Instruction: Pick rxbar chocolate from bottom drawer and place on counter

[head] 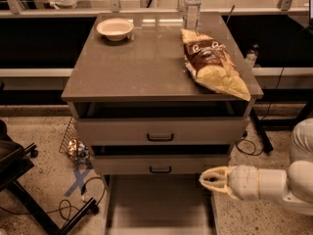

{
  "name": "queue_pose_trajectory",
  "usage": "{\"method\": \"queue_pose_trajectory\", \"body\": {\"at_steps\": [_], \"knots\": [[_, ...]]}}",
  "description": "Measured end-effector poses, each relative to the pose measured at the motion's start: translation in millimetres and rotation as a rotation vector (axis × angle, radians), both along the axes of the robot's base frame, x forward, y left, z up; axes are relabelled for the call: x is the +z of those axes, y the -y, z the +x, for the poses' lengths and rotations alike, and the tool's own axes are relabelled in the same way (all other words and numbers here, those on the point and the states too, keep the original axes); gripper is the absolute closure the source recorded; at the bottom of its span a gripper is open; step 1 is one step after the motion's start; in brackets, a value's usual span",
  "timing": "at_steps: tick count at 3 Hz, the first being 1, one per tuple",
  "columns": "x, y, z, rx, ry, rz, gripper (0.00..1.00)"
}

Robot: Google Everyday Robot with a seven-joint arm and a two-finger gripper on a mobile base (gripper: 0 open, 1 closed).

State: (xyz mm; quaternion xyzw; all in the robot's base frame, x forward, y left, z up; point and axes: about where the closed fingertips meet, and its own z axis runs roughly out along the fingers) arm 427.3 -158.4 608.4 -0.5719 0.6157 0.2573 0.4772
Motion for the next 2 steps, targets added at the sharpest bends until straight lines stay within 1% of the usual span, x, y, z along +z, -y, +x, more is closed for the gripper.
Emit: {"method": "queue_pose_trajectory", "body": {"at_steps": [1,2], "knots": [[90.2,-17.0,14.4,-0.036,-0.008,0.017,1.0],[177.8,-38.3,34.2,-0.063,0.015,0.016,1.0]]}}
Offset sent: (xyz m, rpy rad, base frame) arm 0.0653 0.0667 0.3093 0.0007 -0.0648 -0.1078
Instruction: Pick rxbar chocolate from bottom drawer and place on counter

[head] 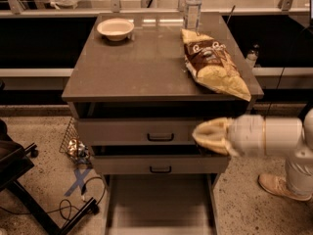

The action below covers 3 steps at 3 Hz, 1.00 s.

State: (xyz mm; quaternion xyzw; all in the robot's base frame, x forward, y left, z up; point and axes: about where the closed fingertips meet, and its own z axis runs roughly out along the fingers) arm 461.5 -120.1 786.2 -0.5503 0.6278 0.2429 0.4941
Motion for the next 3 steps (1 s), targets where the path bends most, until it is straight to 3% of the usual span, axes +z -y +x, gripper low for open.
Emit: {"method": "queue_pose_trajectory", "body": {"at_steps": [2,3], "knots": [[145.7,-73.5,53.2,0.022,0.113,-0.058,1.0],[199.5,-119.7,93.5,0.075,0.207,-0.058,1.0]]}}
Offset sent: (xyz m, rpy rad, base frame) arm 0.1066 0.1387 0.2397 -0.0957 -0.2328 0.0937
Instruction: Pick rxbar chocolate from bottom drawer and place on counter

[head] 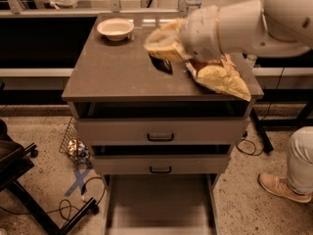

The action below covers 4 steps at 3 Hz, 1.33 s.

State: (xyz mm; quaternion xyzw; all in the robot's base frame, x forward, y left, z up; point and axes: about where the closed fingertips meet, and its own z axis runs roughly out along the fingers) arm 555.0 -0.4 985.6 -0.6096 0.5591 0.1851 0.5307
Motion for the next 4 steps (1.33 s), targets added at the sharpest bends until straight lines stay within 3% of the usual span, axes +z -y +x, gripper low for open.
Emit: {"method": "queue_pose_trajectory", "body": {"at_steps": [1,2,3,4], "knots": [[23.3,-43.1,46.0,0.079,0.078,0.018,1.0],[-2.1,-87.5,105.9,0.196,0.105,0.056,1.0],[-2.8,-94.4,131.0,0.196,0.111,0.102,0.82],[0.9,-95.7,127.9,0.198,0.116,0.1,0.59]]}}
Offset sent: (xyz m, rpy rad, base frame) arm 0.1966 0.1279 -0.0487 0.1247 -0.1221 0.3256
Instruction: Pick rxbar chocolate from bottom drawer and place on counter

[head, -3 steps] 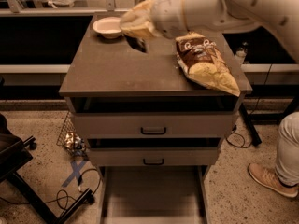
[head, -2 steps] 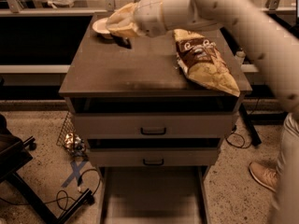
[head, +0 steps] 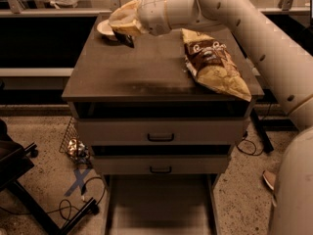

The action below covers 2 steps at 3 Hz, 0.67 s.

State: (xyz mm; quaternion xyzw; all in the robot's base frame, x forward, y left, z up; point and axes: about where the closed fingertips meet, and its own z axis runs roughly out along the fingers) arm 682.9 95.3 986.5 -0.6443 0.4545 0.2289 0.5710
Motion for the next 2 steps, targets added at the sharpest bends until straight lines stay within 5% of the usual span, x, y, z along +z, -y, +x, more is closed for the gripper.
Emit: {"method": "queue_pose_trajectory", "body": {"at_steps": [2], "knots": [[-1.2,-5.6,-1.7,0.009,-0.003,0.0,0.05]]}}
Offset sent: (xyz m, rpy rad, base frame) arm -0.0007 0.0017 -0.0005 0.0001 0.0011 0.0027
